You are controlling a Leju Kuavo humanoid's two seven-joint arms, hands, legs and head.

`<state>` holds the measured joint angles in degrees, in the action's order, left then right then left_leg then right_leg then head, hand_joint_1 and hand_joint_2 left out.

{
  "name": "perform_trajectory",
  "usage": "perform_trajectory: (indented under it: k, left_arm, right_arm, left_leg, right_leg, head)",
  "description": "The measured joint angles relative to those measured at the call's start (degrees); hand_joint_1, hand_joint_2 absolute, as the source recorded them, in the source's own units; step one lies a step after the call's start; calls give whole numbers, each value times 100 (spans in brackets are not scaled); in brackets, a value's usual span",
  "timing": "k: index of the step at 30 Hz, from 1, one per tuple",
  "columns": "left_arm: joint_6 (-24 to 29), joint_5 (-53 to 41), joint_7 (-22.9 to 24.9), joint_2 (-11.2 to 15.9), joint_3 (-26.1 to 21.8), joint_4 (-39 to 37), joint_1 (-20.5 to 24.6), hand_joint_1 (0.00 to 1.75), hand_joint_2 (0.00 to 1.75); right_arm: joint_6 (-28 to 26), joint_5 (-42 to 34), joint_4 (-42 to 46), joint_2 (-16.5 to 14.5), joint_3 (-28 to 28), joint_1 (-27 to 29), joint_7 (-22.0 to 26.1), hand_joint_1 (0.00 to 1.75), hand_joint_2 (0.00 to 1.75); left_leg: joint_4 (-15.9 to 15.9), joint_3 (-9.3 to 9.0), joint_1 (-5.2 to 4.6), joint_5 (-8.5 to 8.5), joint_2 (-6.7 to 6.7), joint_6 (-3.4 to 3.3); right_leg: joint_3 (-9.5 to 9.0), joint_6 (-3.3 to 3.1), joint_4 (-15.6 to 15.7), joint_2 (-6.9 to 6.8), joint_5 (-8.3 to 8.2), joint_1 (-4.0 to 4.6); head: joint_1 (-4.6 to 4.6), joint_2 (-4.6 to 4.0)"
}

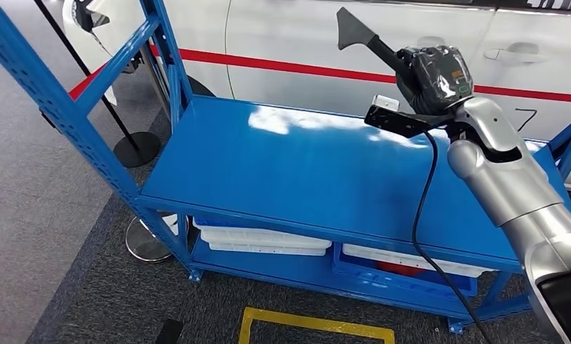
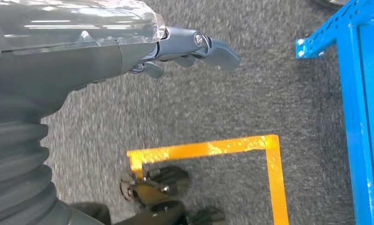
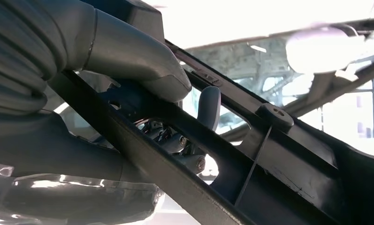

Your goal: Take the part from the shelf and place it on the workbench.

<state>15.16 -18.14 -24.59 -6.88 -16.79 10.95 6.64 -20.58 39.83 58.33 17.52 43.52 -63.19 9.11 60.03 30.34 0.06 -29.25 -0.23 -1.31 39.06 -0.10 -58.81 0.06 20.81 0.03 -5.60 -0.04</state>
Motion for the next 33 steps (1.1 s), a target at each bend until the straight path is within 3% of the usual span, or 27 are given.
perform_trajectory:
  k: [2,4,6,8,9,10,11,12,14,15,16,18,19,20,23,24,25,26,28,30,31,33]
  left_arm:
    - [2,-16,7,5,3,0,0,0,175]
    - [15,-32,18,4,5,0,0,0,175]
    - [35,-39,26,3,7,0,14,0,175]
    - [44,-45,29,2,10,0,20,0,175]
    - [46,-48,29,1,13,0,20,0,175]
    - [45,-50,29,-2,16,0,19,0,175]
    - [45,-50,29,-4,19,0,20,0,175]
    - [45,-50,29,-6,21,0,22,0,175]
    - [46,-52,29,-8,26,1,26,0,175]
    - [48,-54,29,-8,28,2,27,0,175]
    - [49,-55,29,-9,30,2,29,0,175]
    - [51,-58,33,-11,33,2,26,0,175]
    - [51,-58,39,-11,34,2,24,0,175]
    - [50,-59,46,-10,35,2,23,0,175]
    - [46,-59,61,-9,35,2,29,0,175]
    - [45,-60,63,-9,36,2,31,0,175]
    - [45,-62,63,-9,36,2,33,0,175]
    - [45,-63,64,-9,37,2,38,0,175]
    - [46,-65,64,-9,39,3,56,0,175]
    - [50,-65,63,-7,39,10,70,0,175]
    - [55,-65,63,-5,39,14,70,0,175]
    - [63,-61,68,-9,39,17,55,0,175]
  right_arm:
    - [12,-37,-40,1,15,-67,1,175,175]
    - [14,-105,-93,3,46,-113,10,175,175]
    - [2,-181,-160,4,84,-172,17,175,175]
    - [-14,-227,-224,3,123,-209,17,175,175]
    - [-20,-240,-254,3,145,-211,17,175,175]
    - [-23,-250,-282,2,168,-209,17,175,175]
    - [-26,-261,-306,1,186,-210,18,175,175]
    - [-29,-271,-324,-1,198,-212,17,175,175]
    - [-41,-285,-345,-12,204,-225,17,175,175]
    - [-52,-286,-355,-21,207,-230,16,175,175]
    - [-64,-287,-365,-28,211,-236,16,175,175]
    - [-82,-287,-390,-46,226,-244,16,175,175]
    - [-84,-287,-400,-65,235,-253,16,175,175]
    - [-84,-287,-410,-87,241,-262,16,175,175]
    - [-81,-287,-435,-144,248,-286,7,175,175]
    - [-82,-287,-444,-159,254,-287,3,175,175]
    - [-83,-287,-453,-176,261,-287,-1,175,175]
    - [-86,-286,-460,-190,269,-287,-7,175,175]
    - [-100,-263,-471,-215,280,-287,-34,175,175]
    - [-140,-220,-481,-239,282,-281,-69,175,175]
    - [-167,-197,-488,-256,286,-275,-79,175,175]
    - [-210,-151,-509,-290,302,-252,-91,175,175]
  left_leg:
    - [-126,7,-25,62,-4,-18]
    - [-208,62,-4,211,15,-76]
    - [-264,174,24,375,38,-126]
    - [-264,347,28,511,39,-143]
    - [-256,433,32,574,41,-135]
    - [-242,527,40,636,42,-120]
    - [-222,617,50,691,43,-101]
    - [-195,700,59,742,43,-78]
    - [-143,832,59,827,36,-16]
    - [-134,866,55,874,34,19]
    - [-140,889,53,927,31,57]
    - [-168,916,60,1008,24,133]
    - [-123,960,66,935,21,164]
    - [16,1023,73,752,18,189]
    - [1029,1282,92,-79,19,235]
    - [1359,1315,93,-197,20,247]
    - [1543,1274,93,-183,20,251]
    - [1530,1145,93,-66,20,245]
    - [945,614,88,130,18,199]
    - [188,104,61,49,7,138]
    - [-29,-12,44,-11,1,110]
    - [-130,14,28,65,1,44]
  right_leg:
    - [16,75,39,-12,-105,-17]
    - [68,139,0,-7,-24,-26]
    - [224,190,-427,-1,448,-48]
    - [398,248,-1173,-2,943,-84]
    - [424,276,-1456,-3,1019,-104]
    - [356,301,-1557,-4,959,-126]
    - [201,321,-1466,-5,821,-148]
    - [-53,335,-1184,-6,683,-168]
    - [-629,321,-405,2,678,-168]
    - [-809,290,-122,8,732,-155]
    - [-884,250,29,15,786,-134]
    - [-825,150,74,3,708,-126]
    - [-777,94,88,-11,648,-133]
    - [-718,40,105,-26,575,-142]
    - [-475,-40,108,-42,360,-126]
    - [-382,-43,101,-40,289,-115]
    - [-286,-40,91,-37,219,-106]
    - [-191,-31,77,-32,152,-100]
    - [-19,3,38,-27,32,-90]
    - [86,62,16,-32,-78,-82]
    - [108,98,24,-36,-135,-85]
    - [123,175,78,-33,-243,-97]
  head:
    - [-1,0]
    - [-1,0]
    - [2,0]
    - [3,0]
    - [3,0]
    - [4,0]
    - [4,0]
    - [4,0]
    - [2,0]
    - [2,0]
    - [2,0]
    - [6,0]
    - [5,0]
    - [6,0]
    - [5,0]
    - [5,0]
    - [4,0]
    - [4,0]
    - [4,0]
    - [7,0]
    - [8,0]
    - [9,0]
